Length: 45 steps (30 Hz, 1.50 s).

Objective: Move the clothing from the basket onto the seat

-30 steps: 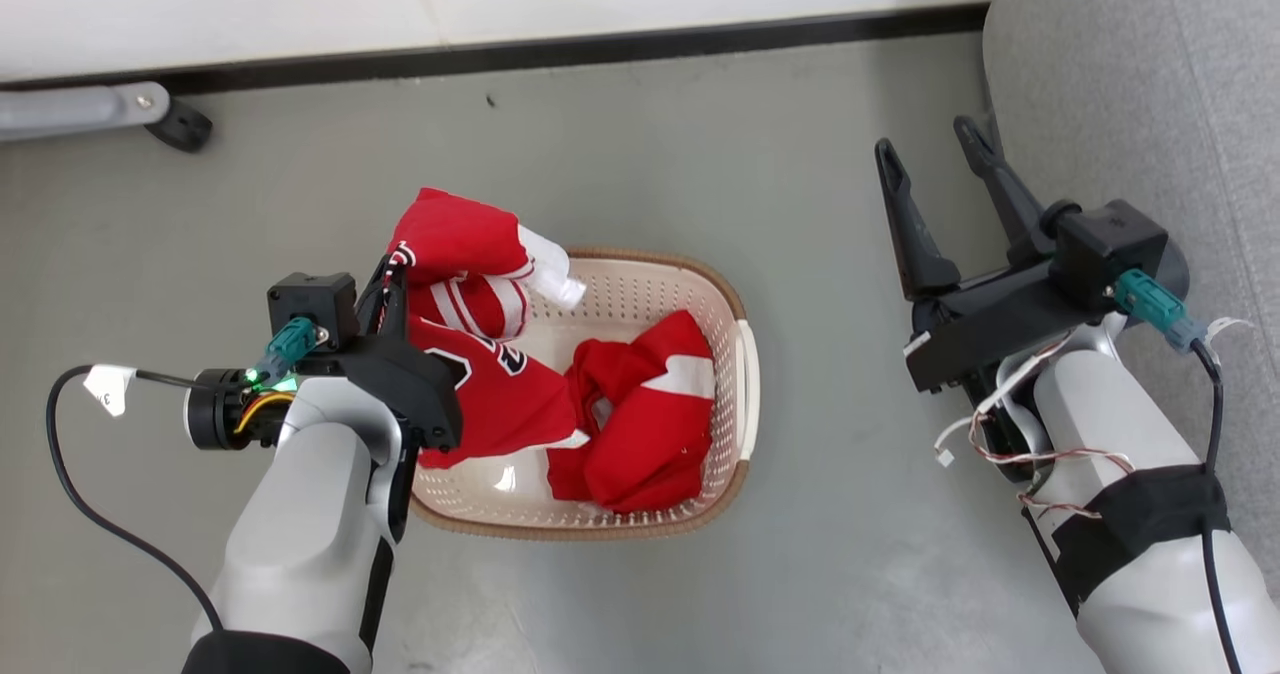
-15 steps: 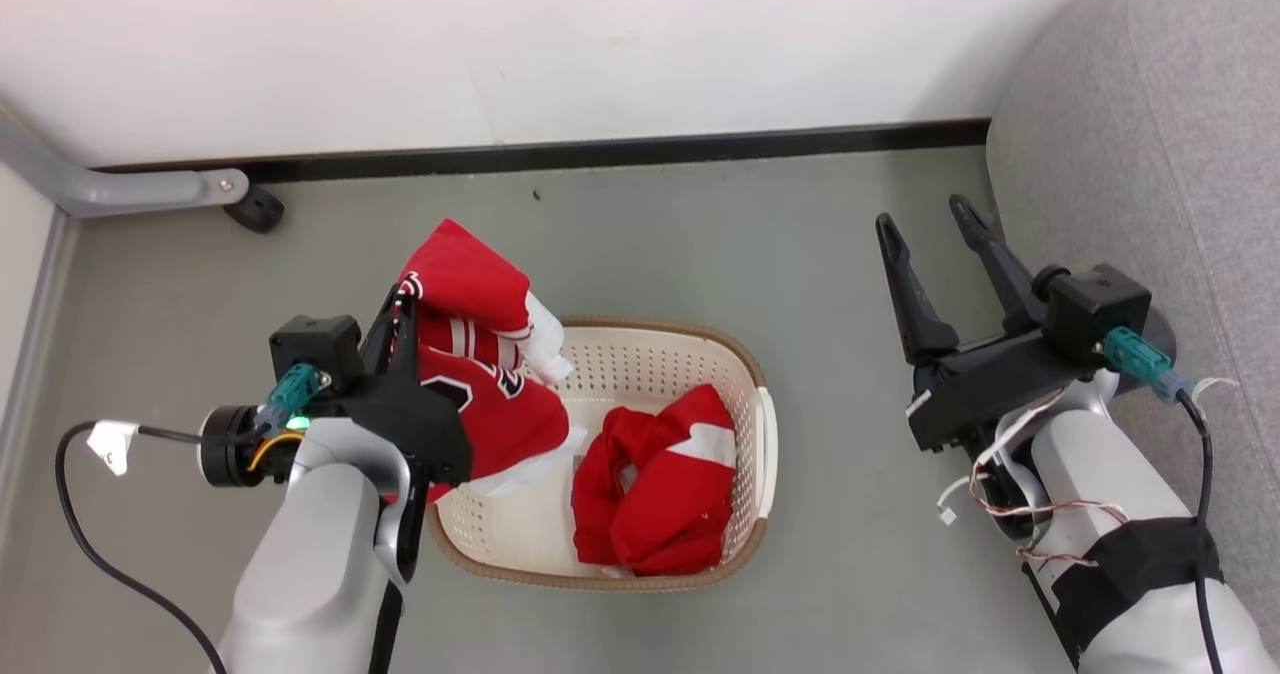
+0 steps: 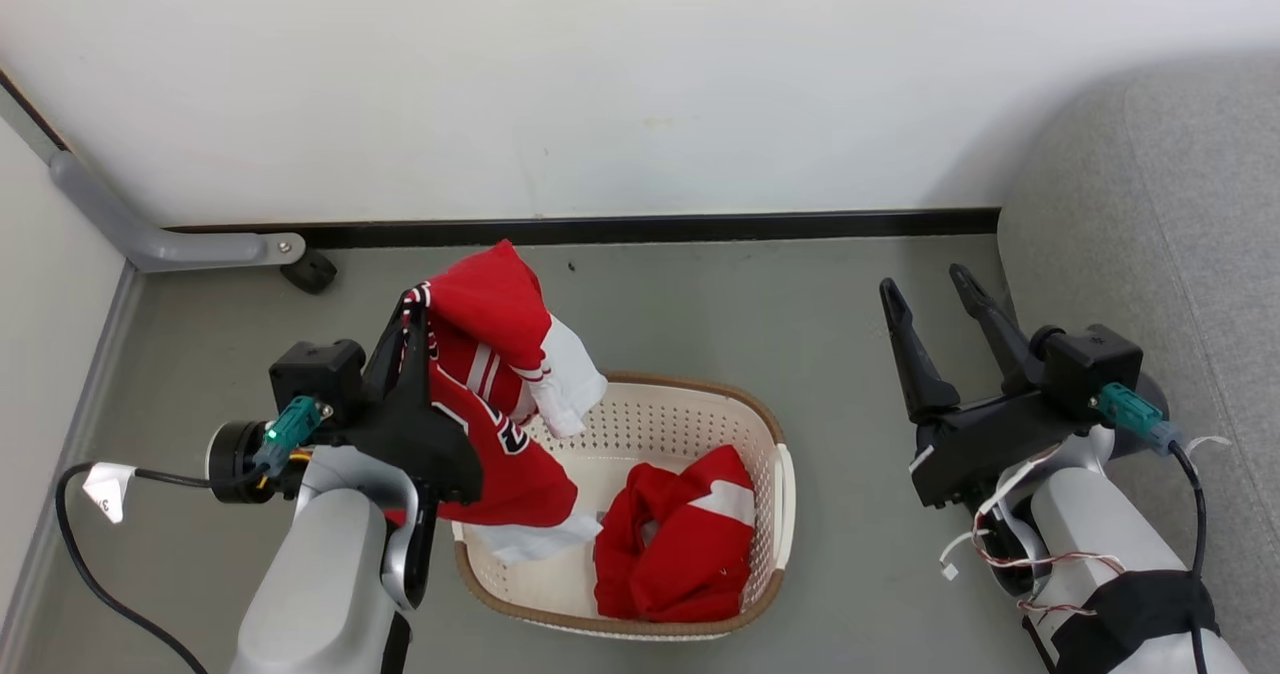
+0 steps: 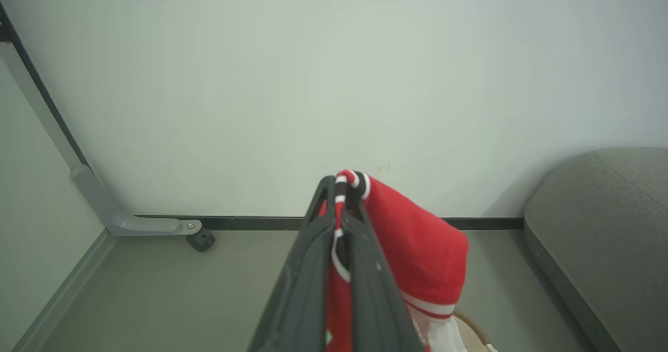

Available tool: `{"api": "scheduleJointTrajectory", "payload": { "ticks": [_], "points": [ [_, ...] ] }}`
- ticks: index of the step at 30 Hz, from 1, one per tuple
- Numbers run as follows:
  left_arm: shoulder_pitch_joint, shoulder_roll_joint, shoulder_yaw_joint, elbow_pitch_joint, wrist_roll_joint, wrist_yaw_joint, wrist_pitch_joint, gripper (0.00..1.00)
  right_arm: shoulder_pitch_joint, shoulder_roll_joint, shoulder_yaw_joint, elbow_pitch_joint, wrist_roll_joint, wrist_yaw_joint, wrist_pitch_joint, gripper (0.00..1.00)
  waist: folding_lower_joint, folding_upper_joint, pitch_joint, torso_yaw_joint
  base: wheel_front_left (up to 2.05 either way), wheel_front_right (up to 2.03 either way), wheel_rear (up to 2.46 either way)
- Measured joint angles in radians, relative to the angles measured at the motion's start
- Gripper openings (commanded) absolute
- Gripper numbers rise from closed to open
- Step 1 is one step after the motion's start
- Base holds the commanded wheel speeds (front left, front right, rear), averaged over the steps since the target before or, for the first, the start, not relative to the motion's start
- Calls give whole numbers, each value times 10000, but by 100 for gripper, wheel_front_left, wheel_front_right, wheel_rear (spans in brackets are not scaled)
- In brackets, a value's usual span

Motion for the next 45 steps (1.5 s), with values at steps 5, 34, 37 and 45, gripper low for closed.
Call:
{"api": "scheduleJointTrajectory", "payload": {
  "ticks": [5,34,37,45],
  "points": [
    [343,8,48,-633,29,-4,0,0,208,54,12,-54,29,10,2,100,-1,0,-254,139,0,0,0],
    [848,33,-303,-4596,79,-359,-4,0,424,174,155,-44,134,40,2,100,1,1,-553,228,0,0,0],
    [847,35,-445,-4995,17,-366,-6,0,424,182,190,-38,134,40,2,100,1,2,-556,234,0,0,0],
    [833,36,-777,-5528,-19,-364,-6,0,427,196,297,-13,171,40,2,100,1,2,-555,266,0,0,0]
  ]
}}
